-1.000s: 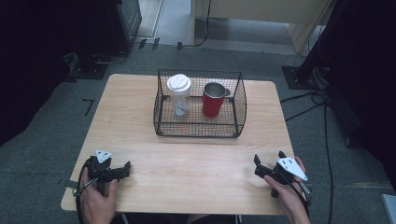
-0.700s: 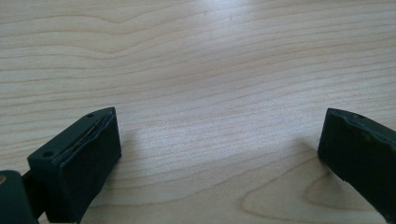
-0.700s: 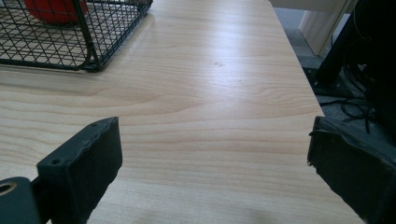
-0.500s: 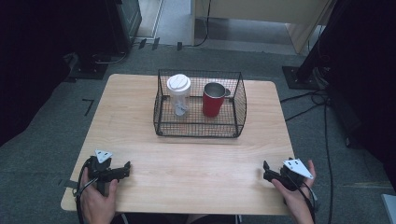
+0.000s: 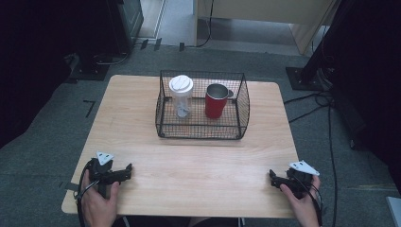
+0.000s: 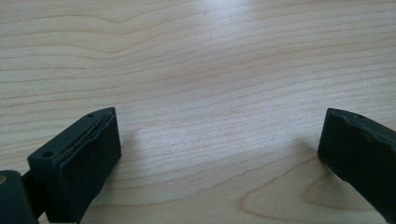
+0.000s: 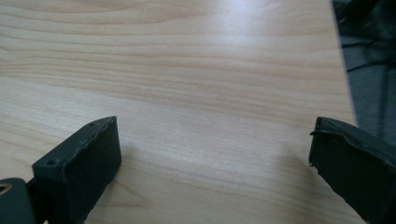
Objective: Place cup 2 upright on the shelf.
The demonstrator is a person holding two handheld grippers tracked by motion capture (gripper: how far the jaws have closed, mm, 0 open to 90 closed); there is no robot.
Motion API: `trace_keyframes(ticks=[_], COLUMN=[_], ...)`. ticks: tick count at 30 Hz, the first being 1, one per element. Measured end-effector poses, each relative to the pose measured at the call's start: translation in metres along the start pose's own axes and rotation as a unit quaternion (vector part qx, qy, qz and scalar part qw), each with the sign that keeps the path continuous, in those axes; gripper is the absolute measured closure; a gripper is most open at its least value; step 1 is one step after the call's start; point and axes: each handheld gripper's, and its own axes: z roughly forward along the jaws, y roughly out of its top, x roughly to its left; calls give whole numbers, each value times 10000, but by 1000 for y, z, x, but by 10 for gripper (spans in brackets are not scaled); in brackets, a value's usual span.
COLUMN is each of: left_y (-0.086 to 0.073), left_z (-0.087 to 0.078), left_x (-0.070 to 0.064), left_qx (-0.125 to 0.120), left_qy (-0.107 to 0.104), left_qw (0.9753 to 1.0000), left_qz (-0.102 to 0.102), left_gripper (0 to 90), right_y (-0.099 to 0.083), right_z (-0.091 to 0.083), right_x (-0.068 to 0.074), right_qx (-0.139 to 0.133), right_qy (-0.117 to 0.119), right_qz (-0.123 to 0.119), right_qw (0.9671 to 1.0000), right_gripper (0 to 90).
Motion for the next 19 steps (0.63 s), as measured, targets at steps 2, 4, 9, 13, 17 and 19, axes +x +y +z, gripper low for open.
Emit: trace_keyframes(ticks=[2, 4, 9, 13, 17, 19], left_y=[0, 0, 0, 0, 0, 0], left_z=[0, 0, 0, 0, 0, 0], left_x=[0, 0, 0, 0, 0, 0], left_qx=[0, 0, -1, -1, -1, -1], left_qy=[0, 0, 1, 1, 1, 1], left_qw=[10000, 10000, 10000, 10000, 10000, 10000], left_qz=[-1, -1, 0, -1, -1, -1], left_gripper=[0, 0, 0, 0, 0, 0], right_y=[0, 1, 4, 4, 4, 4], right_z=[1, 2, 5, 5, 5, 5], right_x=[-2, -3, -2, -2, -2, -2], right_qx=[41, 47, 71, 78, 77, 75], right_qy=[104, 161, 126, 103, 103, 105], right_qz=[25, -24, 16, 35, 35, 36], right_qw=[9999, 9999, 9999, 9999, 9999, 9999], right_gripper=[18, 15, 0, 0, 0, 0])
